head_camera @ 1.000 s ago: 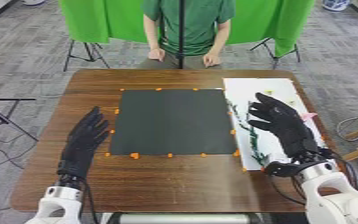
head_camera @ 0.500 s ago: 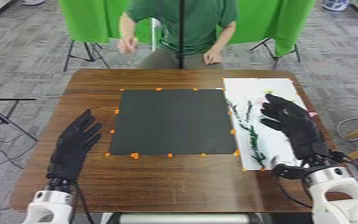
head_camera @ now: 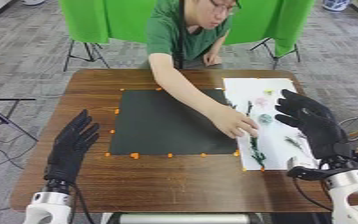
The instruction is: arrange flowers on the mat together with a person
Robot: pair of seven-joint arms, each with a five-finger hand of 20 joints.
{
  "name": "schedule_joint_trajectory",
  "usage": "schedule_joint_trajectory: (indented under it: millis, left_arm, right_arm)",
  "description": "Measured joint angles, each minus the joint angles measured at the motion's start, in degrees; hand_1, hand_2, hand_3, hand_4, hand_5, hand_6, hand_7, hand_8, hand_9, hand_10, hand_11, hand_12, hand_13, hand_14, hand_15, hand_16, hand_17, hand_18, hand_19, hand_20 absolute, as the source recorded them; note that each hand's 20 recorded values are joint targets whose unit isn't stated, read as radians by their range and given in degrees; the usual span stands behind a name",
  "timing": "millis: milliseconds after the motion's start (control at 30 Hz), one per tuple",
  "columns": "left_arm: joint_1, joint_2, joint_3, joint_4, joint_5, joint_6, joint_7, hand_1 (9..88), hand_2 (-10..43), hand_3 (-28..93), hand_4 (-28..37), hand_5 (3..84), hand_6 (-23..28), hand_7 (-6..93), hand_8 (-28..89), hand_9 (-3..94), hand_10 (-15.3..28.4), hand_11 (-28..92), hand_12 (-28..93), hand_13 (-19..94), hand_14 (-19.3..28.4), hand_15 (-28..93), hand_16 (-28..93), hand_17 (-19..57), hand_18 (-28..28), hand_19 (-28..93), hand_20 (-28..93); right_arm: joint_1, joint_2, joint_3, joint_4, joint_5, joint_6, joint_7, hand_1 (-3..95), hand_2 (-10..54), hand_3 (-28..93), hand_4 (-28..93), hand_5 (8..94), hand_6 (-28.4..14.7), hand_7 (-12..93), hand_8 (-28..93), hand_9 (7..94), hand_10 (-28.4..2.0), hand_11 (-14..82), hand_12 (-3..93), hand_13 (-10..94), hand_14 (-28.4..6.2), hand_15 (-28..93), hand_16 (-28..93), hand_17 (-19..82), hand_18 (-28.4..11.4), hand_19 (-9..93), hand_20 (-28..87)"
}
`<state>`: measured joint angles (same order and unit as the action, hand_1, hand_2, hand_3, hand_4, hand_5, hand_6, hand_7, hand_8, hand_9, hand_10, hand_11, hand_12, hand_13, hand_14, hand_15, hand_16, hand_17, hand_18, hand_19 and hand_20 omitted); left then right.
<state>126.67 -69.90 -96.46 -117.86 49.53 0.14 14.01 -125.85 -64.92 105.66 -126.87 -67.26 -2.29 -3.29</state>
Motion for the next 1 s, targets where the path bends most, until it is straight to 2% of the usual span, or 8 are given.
schedule_joint_trajectory:
  millis: [100,300,533,1000]
  left_arm:
    - [0.0,-0.03,0.33,0.00,-0.26,0.01,0.26,29.8,-6.1,67,-27.9,29.7,4.6,12.9,-8,19.9,9.0,20,14,19,12.2,22,4,-10.4,20.3,40,8]
    - [0.0,-0.05,0.40,0.08,-0.89,0.15,0.87,30.0,-6.0,67,-27.9,30.1,4.7,13.2,-8,20.4,9.2,20,14,19,12.4,24,4,-9.8,20.1,41,9]
    - [-0.1,-0.44,0.62,0.46,-1.71,-0.07,1.03,30.3,-5.9,67,-28.0,30.1,5.0,13.1,-8,20.0,9.4,20,14,19,12.1,24,4,-9.9,19.9,40,8]
    - [-0.3,-0.59,0.36,0.66,-1.68,-0.48,0.73,29.4,-5.8,67,-28.1,30.3,4.7,13.0,-8,20.5,9.5,20,13,19,12.4,24,3,-10.0,20.0,41,9]
  right_arm:
    - [-0.2,0.1,-0.4,-0.1,0.0,0.5,-0.1,18.2,-4.9,83,-27,36.3,-5.3,15,-10,33.9,-14.2,11.5,20.5,27,-11.5,14,30,5,-20.9,36,20]
    - [1.5,1.5,-6.1,0.4,-0.7,5.3,0.3,18.5,-4.3,83,-26,36.2,-5.4,15,-10,33.9,-14.4,11.6,20.5,27,-11.4,15,30,5,-21.0,37,20]
    - [5.1,2.0,-9.4,1.4,-1.0,5.9,1.5,18.4,-4.0,84,-26,36.4,-5.1,16,-10,34.1,-14.1,11.7,20.3,28,-11.1,14,29,5,-21.1,37,20]
    - [5.6,2.3,-9.9,1.8,-1.6,6.7,2.4,18.7,-3.7,83,-26,36.3,-4.9,16,-10,33.8,-14.4,11.9,20.4,27,-11.6,15,30,4,-21.4,39,21]
